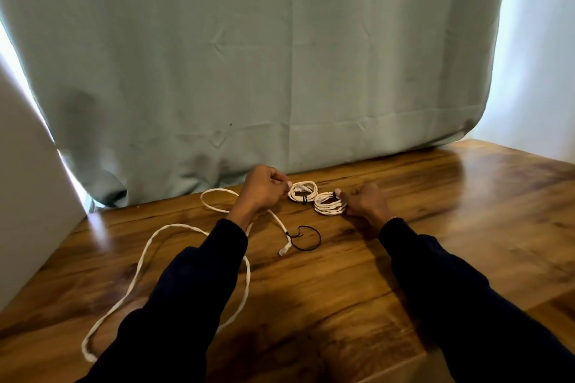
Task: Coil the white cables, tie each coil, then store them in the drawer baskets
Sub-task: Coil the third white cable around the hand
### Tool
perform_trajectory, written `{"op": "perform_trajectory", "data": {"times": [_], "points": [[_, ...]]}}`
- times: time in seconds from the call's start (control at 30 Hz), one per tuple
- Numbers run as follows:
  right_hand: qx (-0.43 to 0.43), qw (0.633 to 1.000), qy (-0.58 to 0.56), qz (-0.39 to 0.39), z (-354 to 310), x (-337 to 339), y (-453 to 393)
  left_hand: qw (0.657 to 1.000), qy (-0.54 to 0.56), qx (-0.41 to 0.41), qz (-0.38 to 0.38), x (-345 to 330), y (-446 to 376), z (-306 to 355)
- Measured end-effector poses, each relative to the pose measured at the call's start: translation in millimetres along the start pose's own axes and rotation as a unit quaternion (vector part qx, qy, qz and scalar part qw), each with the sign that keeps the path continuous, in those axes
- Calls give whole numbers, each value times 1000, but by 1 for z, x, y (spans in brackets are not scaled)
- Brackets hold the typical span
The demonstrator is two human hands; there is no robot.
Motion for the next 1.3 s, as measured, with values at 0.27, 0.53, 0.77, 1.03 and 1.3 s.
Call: {"op": "perform_trajectory", "data": {"times": [0.27,0.53,0.77,1.03,1.3], "points": [[243,963,110,29,-112,3,48,996,41,-3,76,71,4,-8],[502,813,241,-167,-242,-75,183,993,39,-7,111,134,14,-27],[499,619,394,-461,-210,-142,254,992,69,8,103,157,28,-54],[561,624,315,-445,-235,-123,240,991,129,10,39,149,35,-31],[599,791,48,-119,-324,-16,161,993,116,-23,-20,150,45,31]]}}
Point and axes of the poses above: each hand's wrist, its own y-axis away from the middle knuckle, its own x-axis out of the back of the hand, z = x × y, the point moved 9 cm from there along -y, towards the middle knuckle, and after that the axes turned 13 degrees about y, right-handed, at the moved point
